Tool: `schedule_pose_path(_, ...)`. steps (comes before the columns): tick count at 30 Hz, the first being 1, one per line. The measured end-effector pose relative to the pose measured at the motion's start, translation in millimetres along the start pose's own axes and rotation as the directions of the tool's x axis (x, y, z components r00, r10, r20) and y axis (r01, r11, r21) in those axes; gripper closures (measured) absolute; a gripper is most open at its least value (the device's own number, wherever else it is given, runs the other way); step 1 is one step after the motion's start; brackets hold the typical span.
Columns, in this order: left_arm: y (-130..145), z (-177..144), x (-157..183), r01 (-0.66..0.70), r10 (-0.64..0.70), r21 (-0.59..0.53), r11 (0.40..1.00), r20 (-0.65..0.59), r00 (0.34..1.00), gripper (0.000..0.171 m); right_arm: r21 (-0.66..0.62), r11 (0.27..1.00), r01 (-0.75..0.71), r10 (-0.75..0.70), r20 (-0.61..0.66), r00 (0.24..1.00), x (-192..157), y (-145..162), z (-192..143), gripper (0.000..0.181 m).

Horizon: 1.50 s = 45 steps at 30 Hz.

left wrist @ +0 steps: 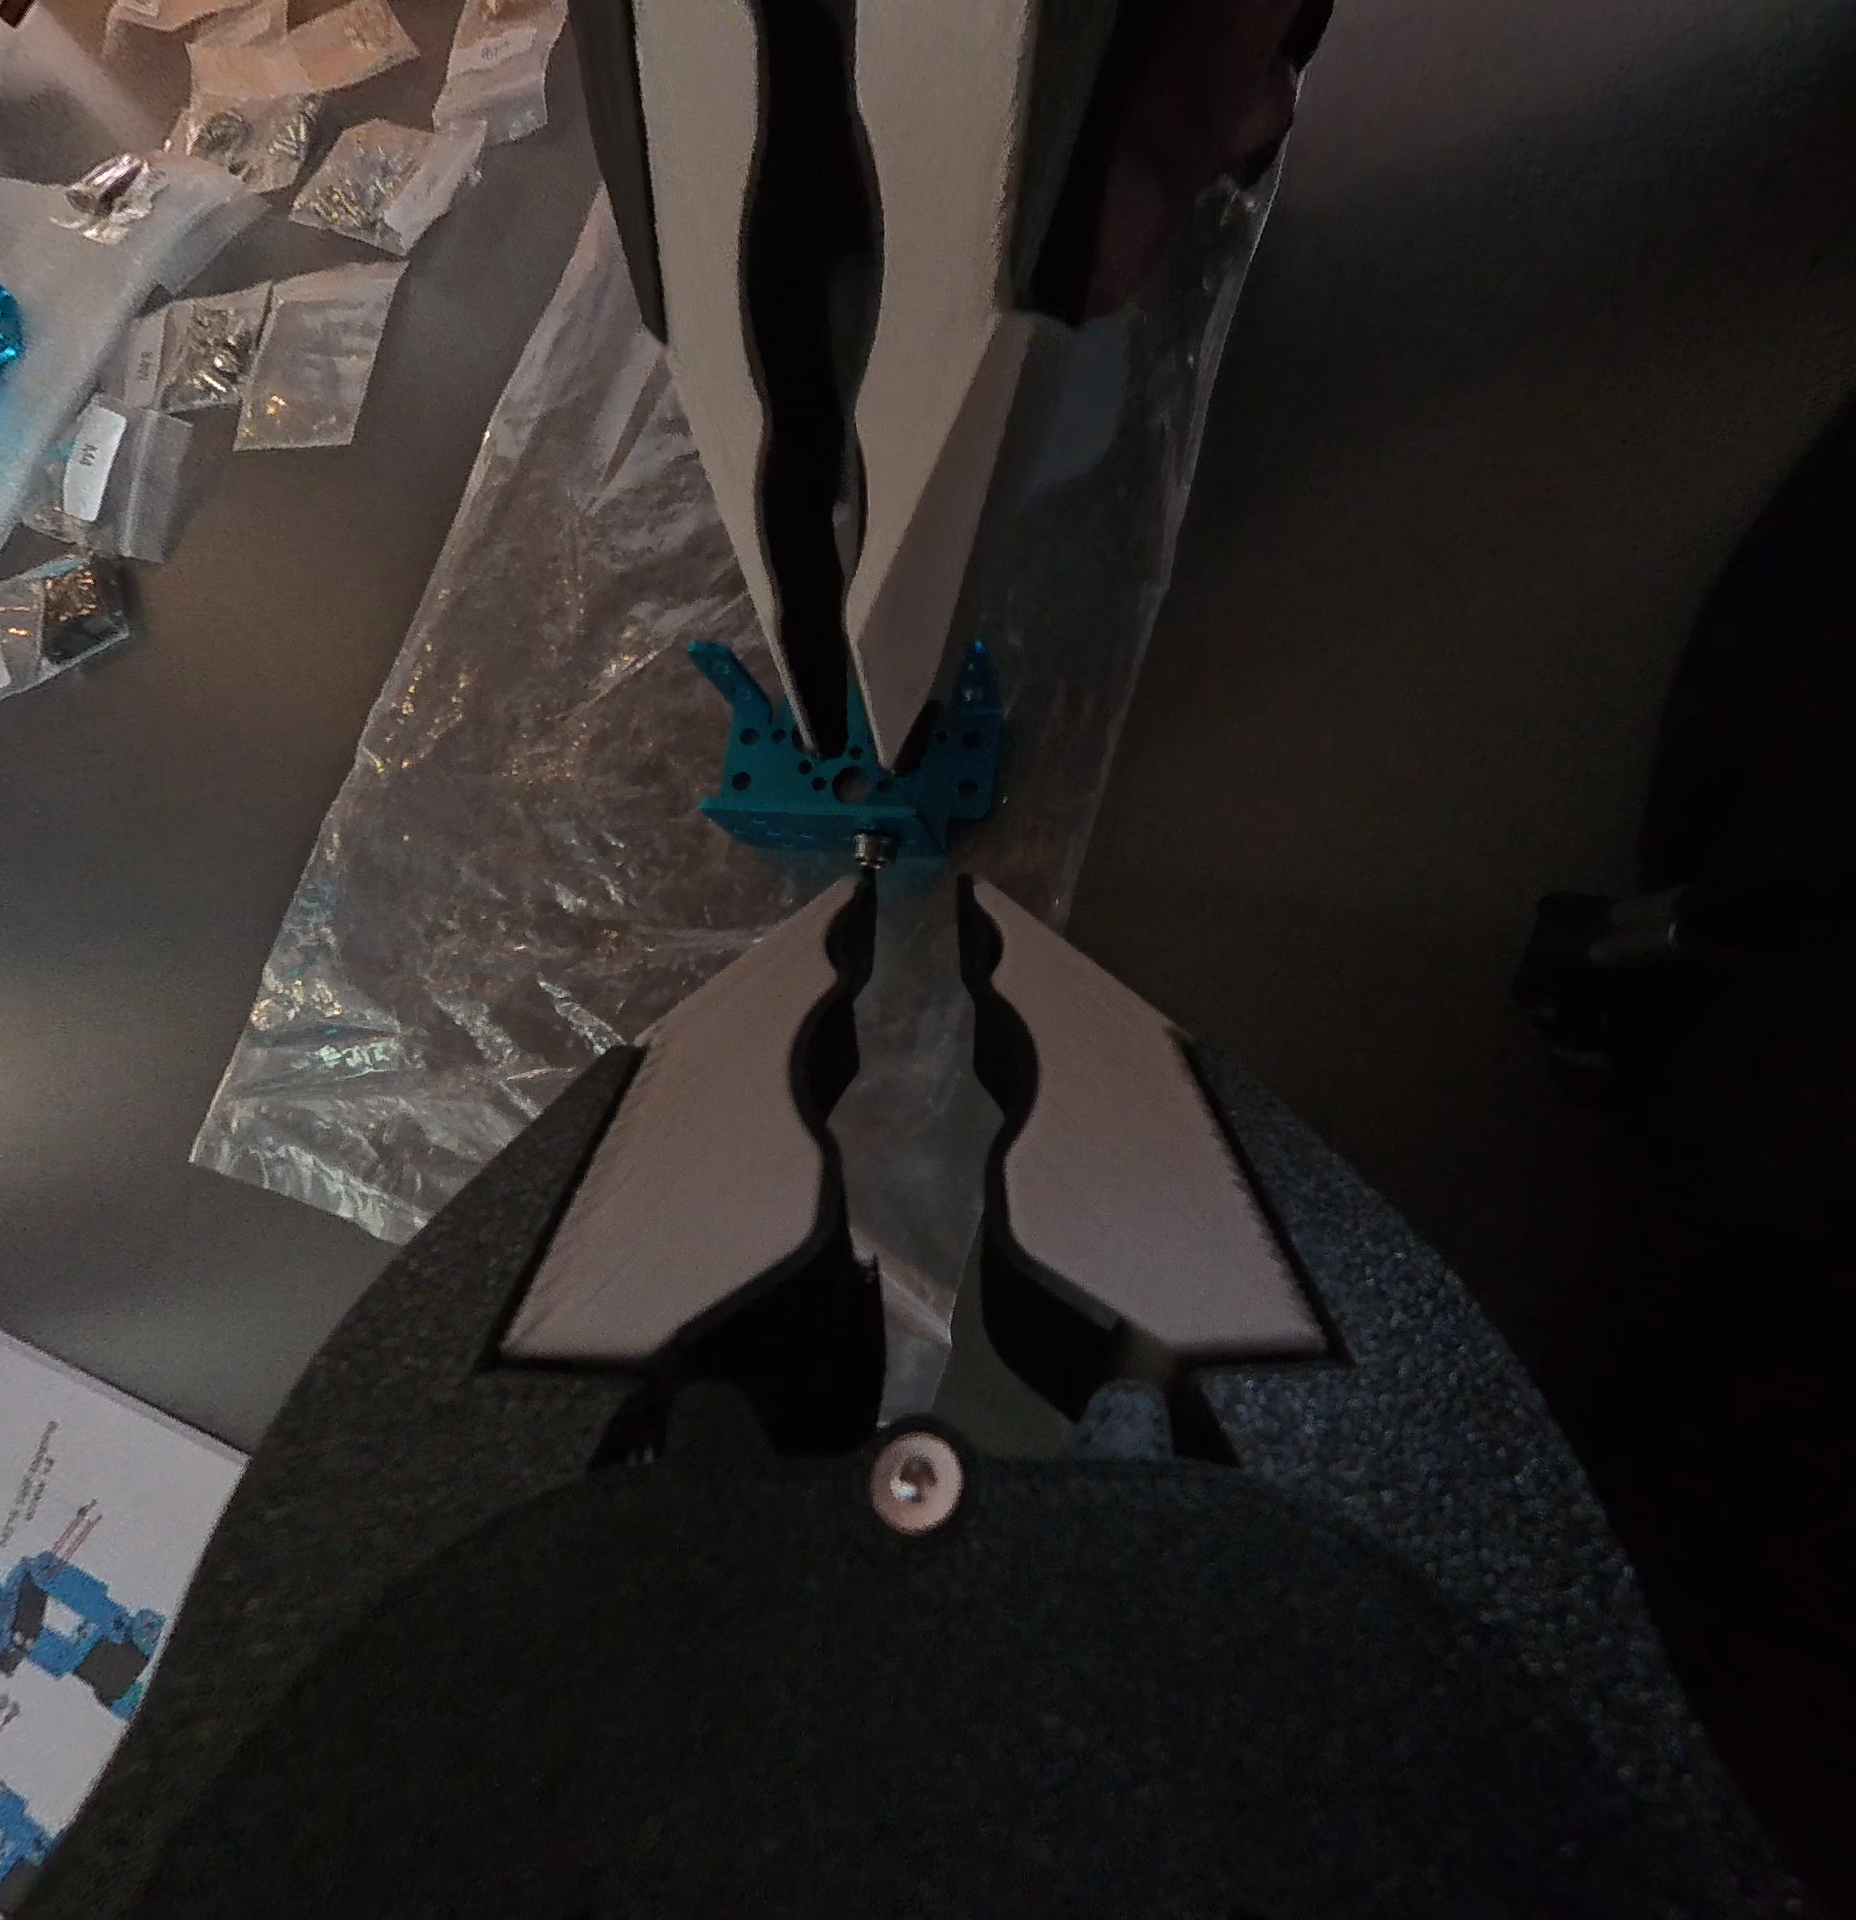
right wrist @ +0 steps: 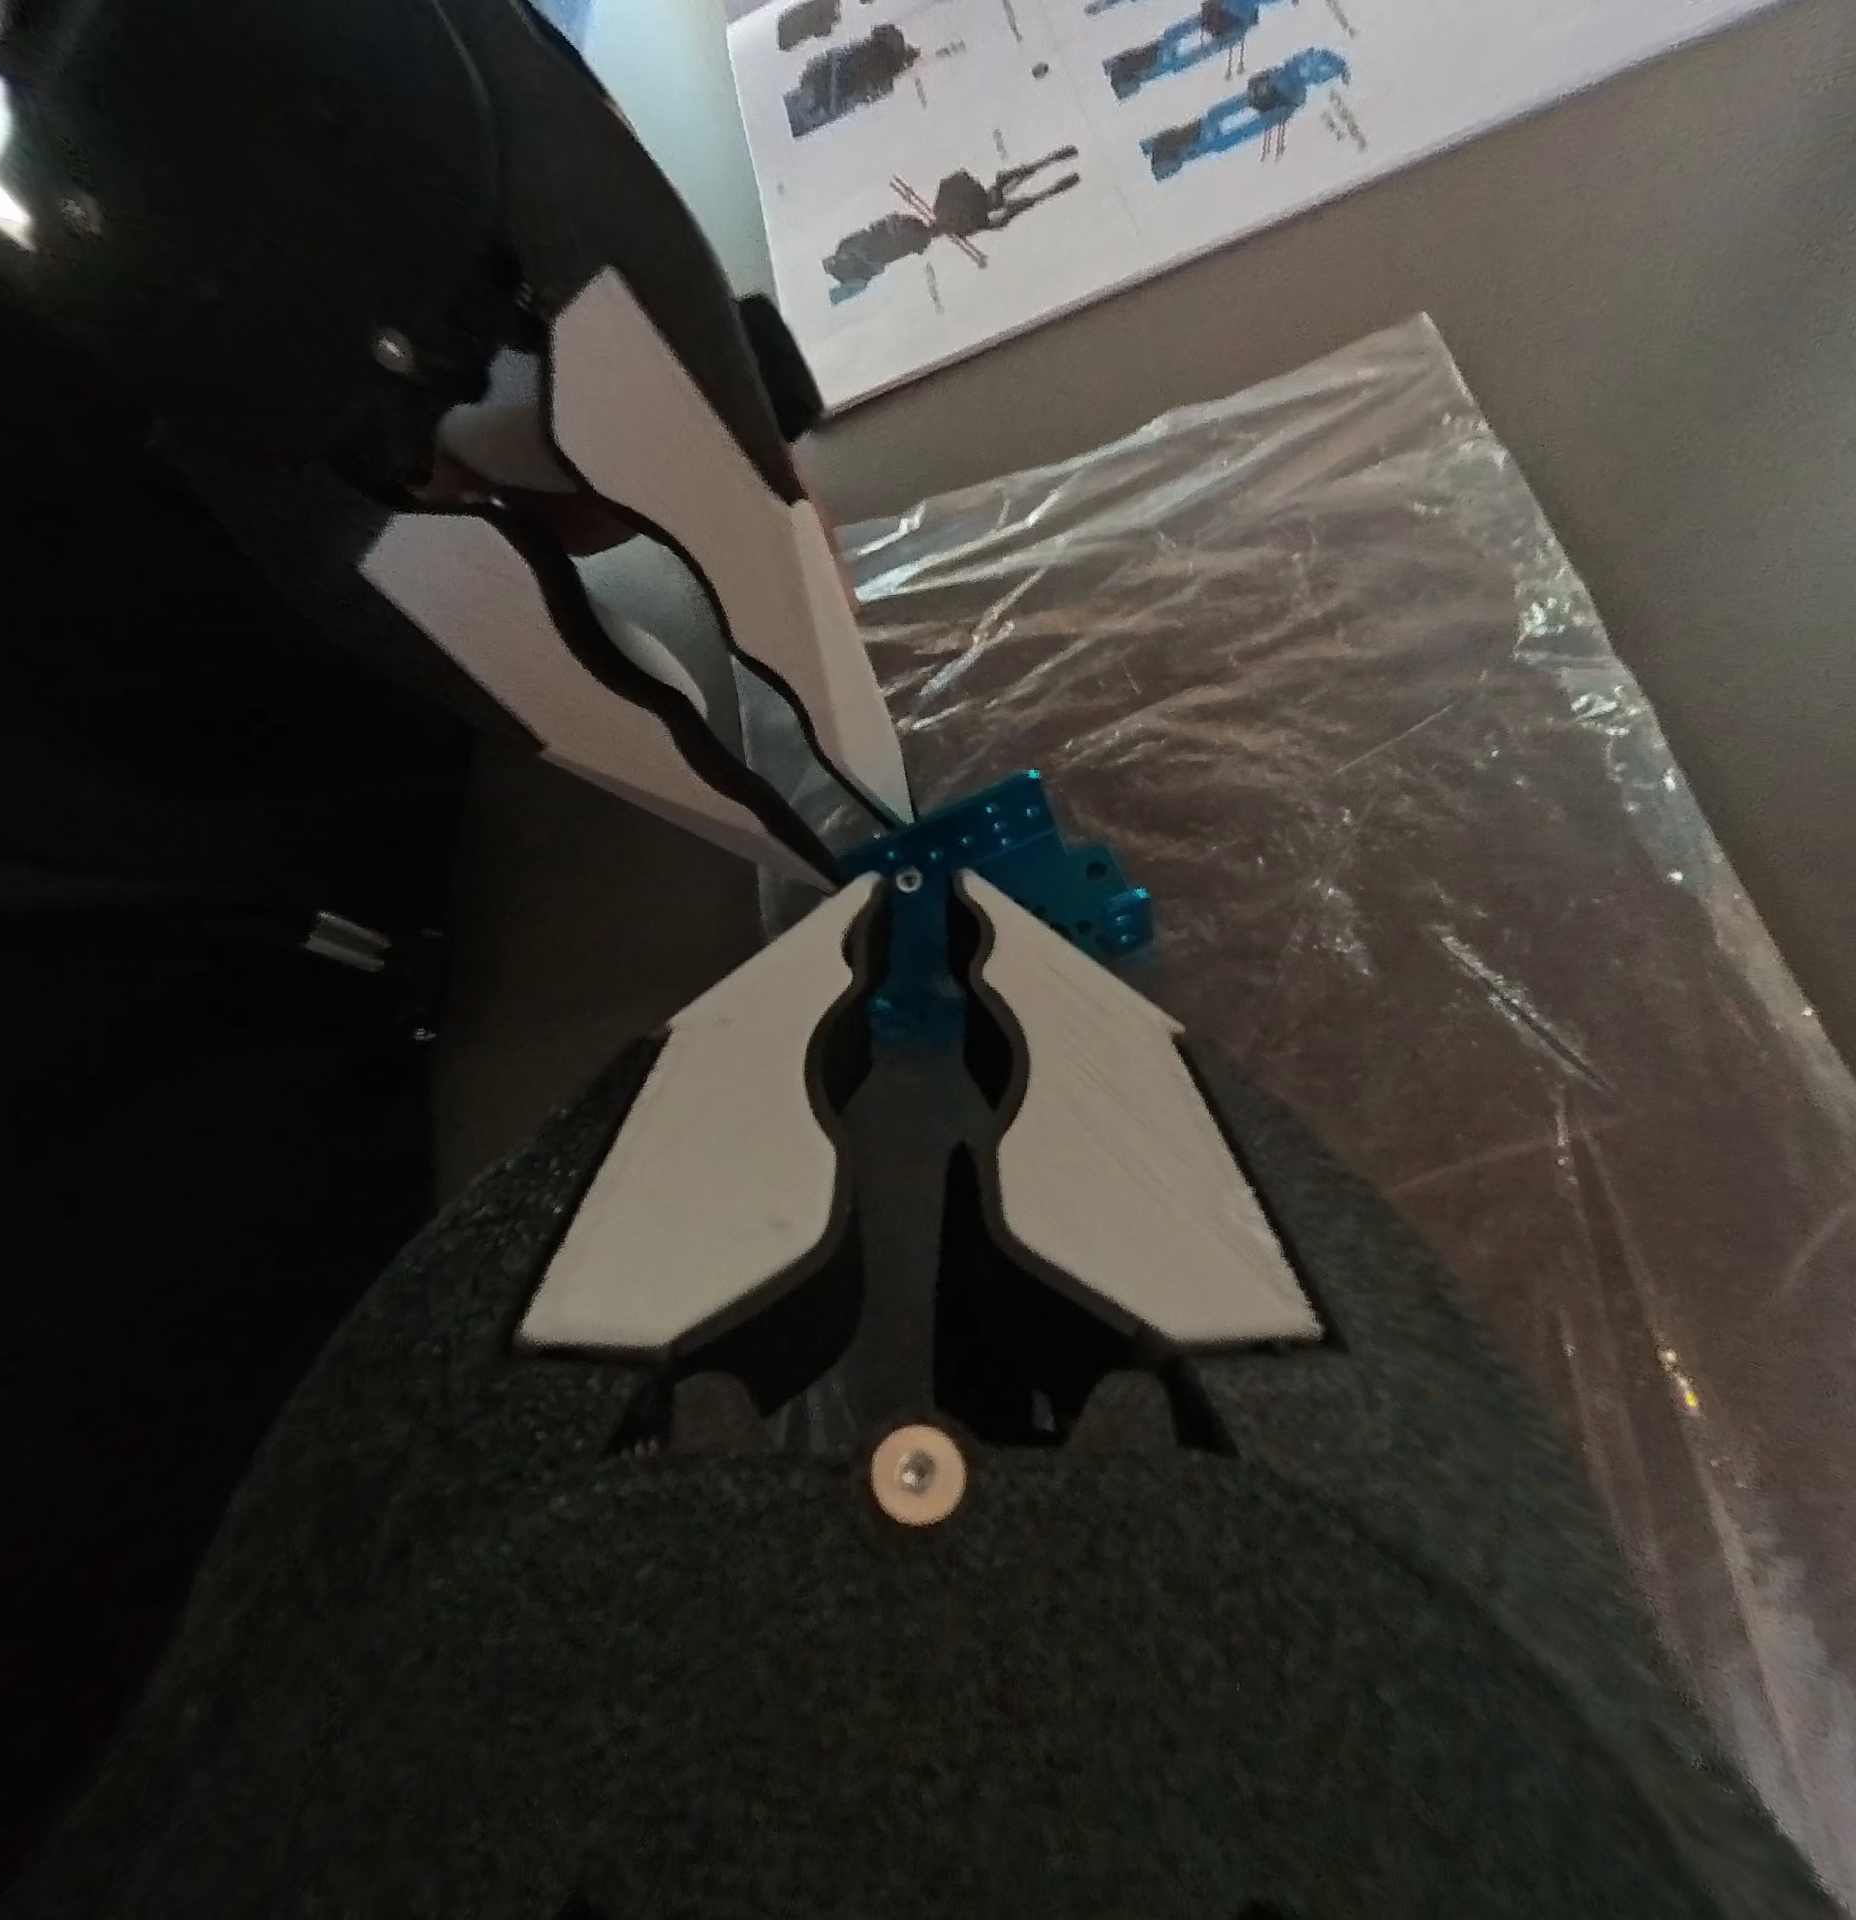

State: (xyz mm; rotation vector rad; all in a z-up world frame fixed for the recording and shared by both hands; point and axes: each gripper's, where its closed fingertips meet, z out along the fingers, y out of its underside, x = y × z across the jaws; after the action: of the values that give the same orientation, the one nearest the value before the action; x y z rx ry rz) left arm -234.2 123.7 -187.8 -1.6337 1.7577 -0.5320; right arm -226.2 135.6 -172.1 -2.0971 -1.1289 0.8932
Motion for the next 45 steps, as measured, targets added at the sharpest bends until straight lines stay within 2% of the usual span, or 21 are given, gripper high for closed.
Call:
schedule_pose_path(3, 0.2, 0.6, -0.5, 0.004, -0.004, 0.000, 1.000, 0.001, 1.000, 0.156, 0.093, 0.995, 0.040, -0.041, 0.007, 0.999, -4.5, -15.0, -13.4, 0.172)
schedule_pose_path(5, 0.3, 1.0, -0.5, 0.004, -0.004, 0.000, 1.000, 0.000, 1.000, 0.156, 0.167, 0.985, 0.047, -0.038, -0.059, 0.998, 8.5, -24.2, -23.1, 0.163)
schedule_pose_path(8, -0.4, 0.9, -0.3, 0.004, -0.004, 0.002, 1.000, 0.000, 1.000, 0.156, 0.163, 0.986, 0.038, -0.023, -0.095, 0.995, 23.8, -19.1, -23.3, 0.140)
schedule_pose_path(9, -0.7, 1.0, -0.4, 0.004, -0.004, 0.003, 1.000, 0.000, 1.000, 0.156, 0.136, 0.990, 0.042, -0.032, -0.079, 0.996, 23.2, -14.9, -20.0, 0.139)
schedule_pose_path(16, -2.5, 0.4, -4.0, 0.001, -0.001, 0.009, 1.000, 0.022, 1.000, 0.167, 0.033, 0.997, 0.073, -0.072, -0.042, 0.997, 22.4, -4.0, -4.7, 0.139)
schedule_pose_path(23, -3.6, 2.5, -4.4, -0.003, 0.003, 0.004, 1.000, 0.025, 1.000, 0.168, -0.016, 0.994, 0.105, -0.106, -0.063, 0.992, 20.6, 3.4, 1.1, 0.138)
schedule_pose_path(38, -3.6, 3.0, -4.0, -0.008, 0.008, -0.006, 1.000, 0.031, 0.999, 0.168, -0.018, 0.995, 0.097, -0.098, -0.035, 0.995, 15.7, 4.0, 2.4, 0.135)
schedule_pose_path(45, -4.2, 3.9, -3.1, -0.012, 0.012, -0.005, 1.000, 0.028, 1.000, 0.168, -0.013, 0.997, 0.081, -0.081, -0.045, 0.996, 18.1, 3.5, 1.7, 0.143)
